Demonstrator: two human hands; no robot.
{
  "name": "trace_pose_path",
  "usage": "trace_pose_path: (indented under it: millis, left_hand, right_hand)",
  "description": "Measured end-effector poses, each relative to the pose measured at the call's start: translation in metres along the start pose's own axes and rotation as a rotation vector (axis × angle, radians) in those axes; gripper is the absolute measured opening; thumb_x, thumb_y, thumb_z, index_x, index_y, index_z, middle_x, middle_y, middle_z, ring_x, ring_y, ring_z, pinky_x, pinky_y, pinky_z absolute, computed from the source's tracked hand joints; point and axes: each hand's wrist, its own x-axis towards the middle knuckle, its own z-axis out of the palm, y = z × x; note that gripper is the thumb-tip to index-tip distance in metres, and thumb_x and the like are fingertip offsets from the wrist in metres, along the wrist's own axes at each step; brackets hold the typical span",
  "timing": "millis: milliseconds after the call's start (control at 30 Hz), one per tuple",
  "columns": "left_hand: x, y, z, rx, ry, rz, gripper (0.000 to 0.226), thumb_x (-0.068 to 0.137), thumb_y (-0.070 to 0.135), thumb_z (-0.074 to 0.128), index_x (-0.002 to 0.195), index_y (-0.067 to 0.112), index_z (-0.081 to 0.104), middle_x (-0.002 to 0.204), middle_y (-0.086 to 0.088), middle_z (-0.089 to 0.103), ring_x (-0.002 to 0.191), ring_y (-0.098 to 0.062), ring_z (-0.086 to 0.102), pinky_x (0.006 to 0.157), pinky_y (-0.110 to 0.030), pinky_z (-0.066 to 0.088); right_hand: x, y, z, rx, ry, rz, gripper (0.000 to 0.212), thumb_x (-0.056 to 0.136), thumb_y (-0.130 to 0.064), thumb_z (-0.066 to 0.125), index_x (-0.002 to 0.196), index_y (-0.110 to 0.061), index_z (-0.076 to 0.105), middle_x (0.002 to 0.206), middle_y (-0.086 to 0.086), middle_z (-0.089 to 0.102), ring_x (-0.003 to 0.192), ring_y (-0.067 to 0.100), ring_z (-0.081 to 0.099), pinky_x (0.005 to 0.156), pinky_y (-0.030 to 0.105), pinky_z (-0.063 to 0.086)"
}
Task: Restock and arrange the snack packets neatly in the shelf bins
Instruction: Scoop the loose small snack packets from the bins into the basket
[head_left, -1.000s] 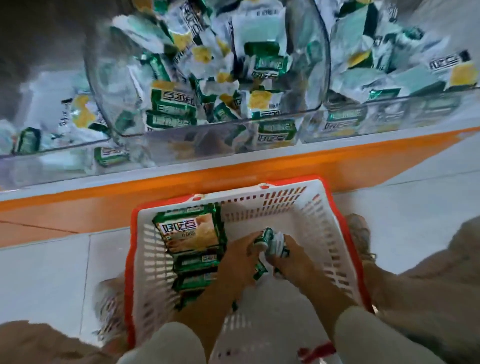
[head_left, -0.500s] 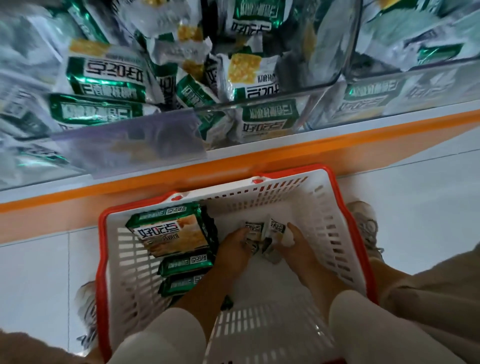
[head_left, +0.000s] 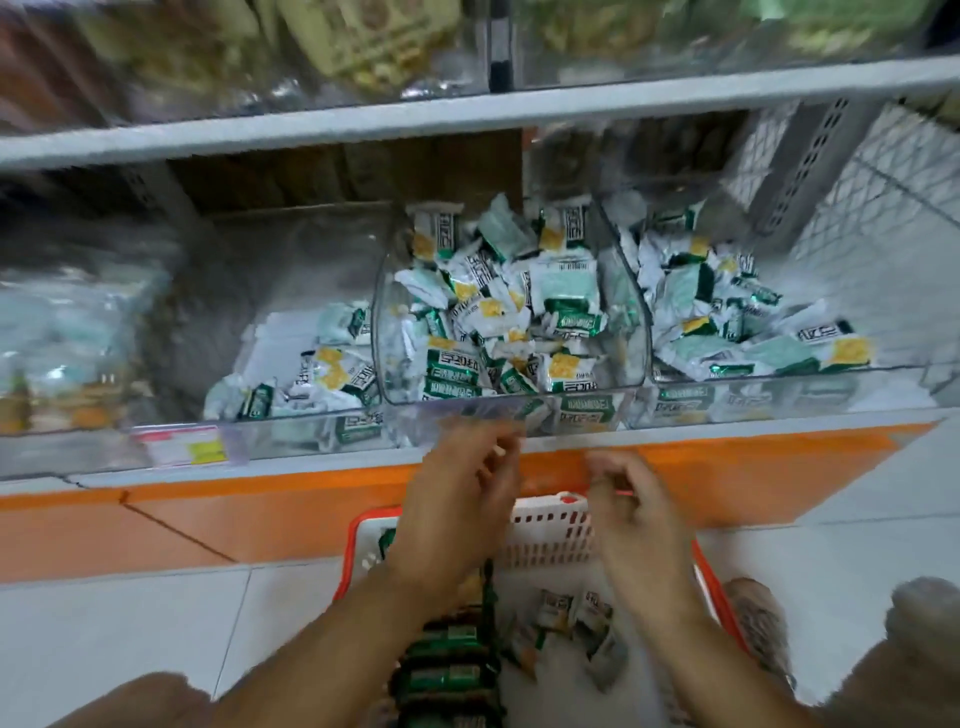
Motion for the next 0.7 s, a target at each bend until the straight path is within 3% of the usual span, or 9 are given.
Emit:
trace_pose_path:
  millis: [100,200,300,367,467,533,600,633,700]
  left_hand:
    - [0.027,0.022,-0.036,-0.015,0.082,0.076,0.025,0.096,0.018,0.059,0.118,0.028,0.063,0.100,0.018,0.057,0.086,-0.004,0.058,0.068,-0.015,0.050]
    - [0.065,0.019,-0.049,0.171,0.081,0.099,0.036,0.096,0.021,0.061,0.132,0.023,0.058,0.120,0.009,0.055,0.111,-0.007,0.054,0.097,-0.023,0.045]
    - [0.097,-0.003,-0.048,0.339,-0.117,-0.068,0.053,0.098,0.023,0.059,0.148,0.021,0.041,0.150,-0.003,0.040,0.139,-0.021,0.036,0.115,-0.034,0.030]
    - [0.109,-0.015,-0.040,0.400,-0.263,-0.211,0.063,0.099,0.027,0.057,0.153,0.019,0.028,0.157,-0.007,0.030,0.143,-0.025,0.030,0.115,-0.038,0.029]
    - [0.121,-0.030,-0.029,0.471,-0.330,-0.297,0.070,0.097,0.037,0.058,0.155,0.016,0.025,0.157,-0.009,0.027,0.145,-0.028,0.025,0.118,-0.038,0.026]
    - [0.127,-0.036,-0.027,0.438,-0.323,-0.335,0.071,0.091,0.041,0.067,0.150,0.017,0.035,0.151,-0.009,0.036,0.139,-0.030,0.034,0.113,-0.043,0.035]
    - [0.130,-0.039,-0.029,0.346,-0.319,-0.364,0.065,0.082,0.038,0.077,0.137,0.019,0.050,0.133,-0.010,0.053,0.120,-0.029,0.053,0.096,-0.038,0.049]
    - [0.131,-0.038,-0.030,0.301,-0.320,-0.376,0.059,0.079,0.036,0.080,0.131,0.020,0.055,0.124,-0.008,0.059,0.109,-0.025,0.059,0.086,-0.032,0.050]
    - [0.130,-0.035,-0.031,0.246,-0.321,-0.409,0.052,0.081,0.031,0.079,0.128,0.019,0.060,0.117,-0.003,0.063,0.097,-0.018,0.060,0.075,-0.022,0.044]
  right_hand:
    - [0.015,-0.059,-0.021,0.042,-0.051,-0.158,0.021,0.096,-0.014,0.055,0.107,-0.029,0.064,0.103,-0.020,0.062,0.094,-0.009,0.057,0.075,0.005,0.044]
    - [0.049,-0.088,-0.027,-0.085,-0.207,-0.240,0.024,0.099,-0.018,0.052,0.109,-0.039,0.058,0.110,-0.025,0.053,0.099,-0.013,0.051,0.077,0.005,0.041]
    - [0.095,-0.098,-0.023,-0.338,-0.387,-0.249,0.029,0.099,-0.022,0.053,0.125,-0.033,0.056,0.125,-0.011,0.048,0.106,0.000,0.051,0.076,0.006,0.038]
    - [0.122,-0.096,-0.016,-0.506,-0.520,-0.202,0.042,0.099,-0.024,0.053,0.140,-0.030,0.045,0.143,-0.003,0.041,0.121,0.013,0.047,0.086,0.014,0.034]
    - [0.145,-0.085,0.000,-0.594,-0.684,-0.094,0.059,0.097,-0.034,0.055,0.148,-0.037,0.027,0.156,0.000,0.028,0.128,0.021,0.046,0.098,0.032,0.042]
    - [0.156,-0.079,0.011,-0.737,-0.744,-0.122,0.070,0.092,-0.042,0.061,0.149,-0.041,0.021,0.155,0.001,0.032,0.118,0.022,0.052,0.086,0.032,0.047]
    - [0.165,-0.076,0.019,-0.775,-0.749,-0.147,0.073,0.088,-0.043,0.066,0.148,-0.042,0.024,0.149,0.002,0.040,0.097,0.018,0.058,0.065,0.025,0.041]
    - [0.169,-0.074,0.021,-0.746,-0.739,-0.137,0.072,0.087,-0.040,0.069,0.147,-0.042,0.027,0.147,0.003,0.042,0.094,0.017,0.058,0.066,0.025,0.043]
    - [0.173,-0.071,0.023,-0.689,-0.726,-0.110,0.069,0.086,-0.037,0.071,0.144,-0.038,0.034,0.143,0.004,0.043,0.107,0.020,0.056,0.083,0.031,0.048]
